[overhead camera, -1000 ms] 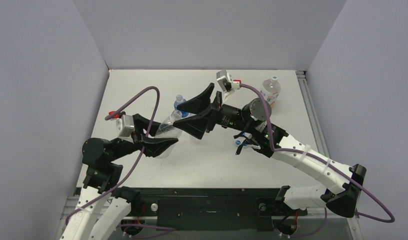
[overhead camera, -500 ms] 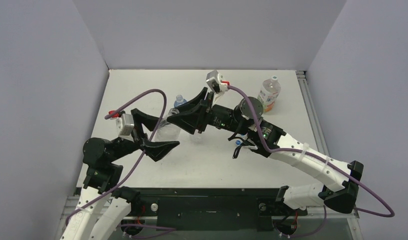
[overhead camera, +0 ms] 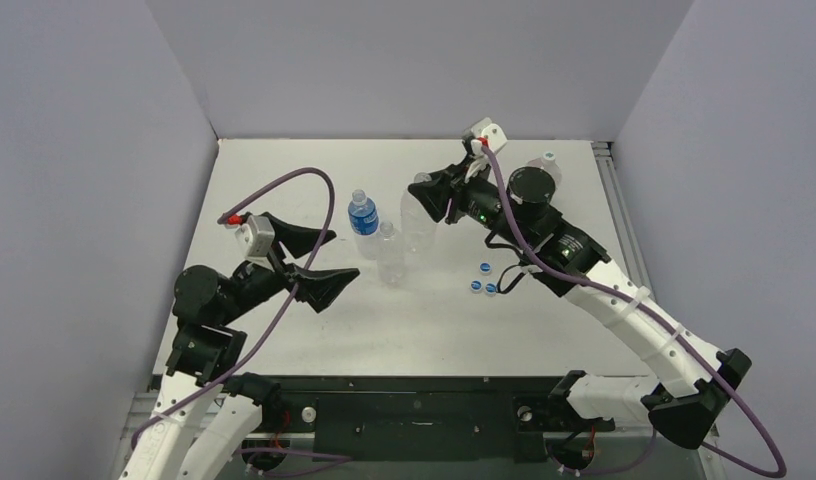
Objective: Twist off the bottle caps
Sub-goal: Place the plastic bottle at the center of the board.
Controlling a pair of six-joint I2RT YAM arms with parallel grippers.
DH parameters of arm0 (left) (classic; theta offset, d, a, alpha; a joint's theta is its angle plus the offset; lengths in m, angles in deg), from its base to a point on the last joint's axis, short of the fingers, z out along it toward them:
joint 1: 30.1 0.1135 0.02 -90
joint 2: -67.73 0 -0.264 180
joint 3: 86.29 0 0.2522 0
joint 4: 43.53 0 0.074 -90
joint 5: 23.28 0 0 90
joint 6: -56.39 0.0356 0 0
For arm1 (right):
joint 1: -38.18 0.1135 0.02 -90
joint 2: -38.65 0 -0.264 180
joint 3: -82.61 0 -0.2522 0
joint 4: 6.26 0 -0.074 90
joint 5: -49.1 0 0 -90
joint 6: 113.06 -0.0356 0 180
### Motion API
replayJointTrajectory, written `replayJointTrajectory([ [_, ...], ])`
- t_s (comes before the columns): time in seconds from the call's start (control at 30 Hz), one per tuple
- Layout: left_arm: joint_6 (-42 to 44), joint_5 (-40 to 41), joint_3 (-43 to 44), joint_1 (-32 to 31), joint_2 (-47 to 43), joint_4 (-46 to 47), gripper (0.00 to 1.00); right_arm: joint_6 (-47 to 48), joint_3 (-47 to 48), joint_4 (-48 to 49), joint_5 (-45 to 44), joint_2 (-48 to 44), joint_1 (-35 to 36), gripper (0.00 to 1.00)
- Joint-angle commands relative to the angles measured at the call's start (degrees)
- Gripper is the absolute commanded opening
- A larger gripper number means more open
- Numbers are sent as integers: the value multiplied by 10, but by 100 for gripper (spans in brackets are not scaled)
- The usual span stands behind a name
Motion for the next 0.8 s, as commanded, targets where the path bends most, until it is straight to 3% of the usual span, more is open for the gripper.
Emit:
replayJointTrajectory([
  [0.0, 21, 40, 32, 2, -14, -3, 97, 60, -30, -39, -70, 9, -26, 0],
  [0.13, 33, 29, 47, 2, -7, -19, 97, 61, -68, 4, -99, 37, -42, 0],
  [0.47, 52, 55, 50, 3, -6, -36, 97, 30, -145, 243, -198, 133, -59, 0],
  [0.77, 66, 62, 50, 3, -15, -62, 97, -18, -176, 358, -257, 202, -56, 0],
])
